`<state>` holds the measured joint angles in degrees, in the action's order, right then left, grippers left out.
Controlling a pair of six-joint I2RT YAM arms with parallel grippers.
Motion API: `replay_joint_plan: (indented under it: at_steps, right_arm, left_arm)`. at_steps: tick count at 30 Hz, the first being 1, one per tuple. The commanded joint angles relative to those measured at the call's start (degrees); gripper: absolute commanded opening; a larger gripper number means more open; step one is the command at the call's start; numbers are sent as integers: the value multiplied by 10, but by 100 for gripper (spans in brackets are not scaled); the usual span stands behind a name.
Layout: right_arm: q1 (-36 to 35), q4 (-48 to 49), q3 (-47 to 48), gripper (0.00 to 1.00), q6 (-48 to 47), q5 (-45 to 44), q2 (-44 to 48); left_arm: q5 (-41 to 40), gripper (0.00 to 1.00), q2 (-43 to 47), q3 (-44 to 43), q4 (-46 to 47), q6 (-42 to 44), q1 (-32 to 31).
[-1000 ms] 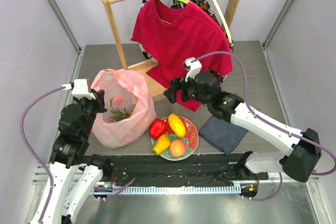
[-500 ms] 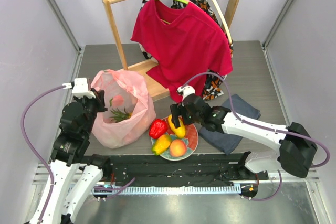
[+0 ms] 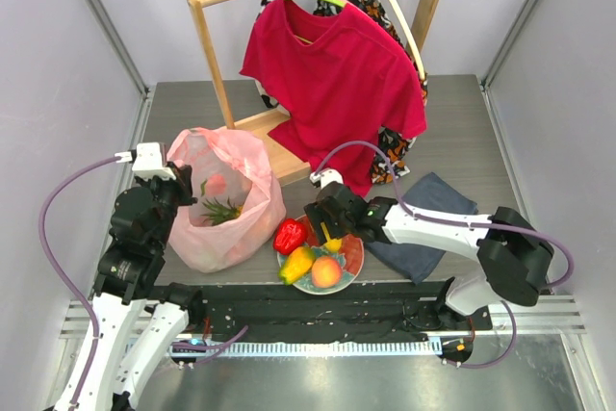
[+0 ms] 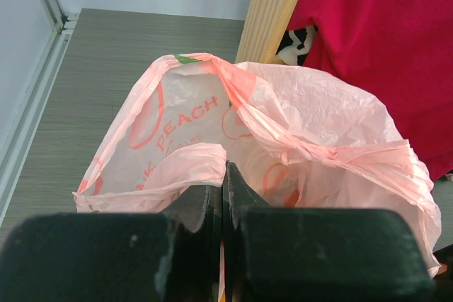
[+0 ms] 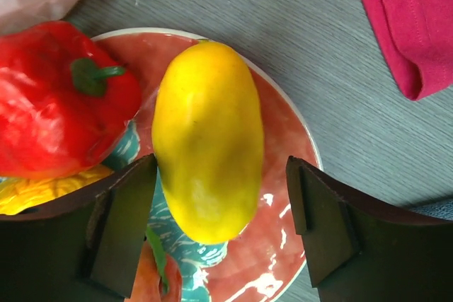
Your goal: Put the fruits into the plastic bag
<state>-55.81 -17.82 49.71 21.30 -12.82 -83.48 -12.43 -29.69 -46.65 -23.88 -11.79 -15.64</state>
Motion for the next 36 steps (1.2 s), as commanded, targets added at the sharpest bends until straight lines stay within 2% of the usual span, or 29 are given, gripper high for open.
replay_joint_plan:
  at_steps: [1, 5, 9, 15, 16, 17, 19, 20, 25, 30, 36]
  right_arm:
    - [-2, 14, 33, 79, -2, -27, -20]
    - [-3, 20, 40, 77, -5, -21, -43]
    - [-2, 8, 43, 69, -6, -34, -53]
    - [-3, -11, 42, 36, 0, -55, -39]
    - [-3, -12, 41, 25, 0, -62, -36]
    - [-3, -14, 41, 17, 1, -66, -34]
    - [-2, -19, 42, 5, 1, -72, -31]
    - [-2, -21, 42, 2, 1, -79, -30]
    - [-1, -49, 58, 1, -6, -107, -15]
    - [28, -74, 74, 1, -35, -121, 41]
    - [31, -37, 122, 1, -71, -94, 117]
  left_arm:
    - [2, 0, -6, -13, 17, -2, 1]
    - [9, 0, -10, -13, 16, -3, 1]
    - [9, 0, -9, -13, 16, -3, 1]
    - [8, 0, -6, -13, 16, -2, 1]
    - [8, 0, -6, -13, 16, -2, 1]
    - [7, 0, -5, -14, 16, -2, 1]
    - [7, 0, -4, -13, 17, -2, 1]
    - [8, 0, -4, -13, 17, -2, 1]
    - [9, 0, -4, -12, 17, -2, 1]
    - [17, 0, -3, -12, 19, -8, 1]
    - [21, 0, 8, -12, 23, -12, 2]
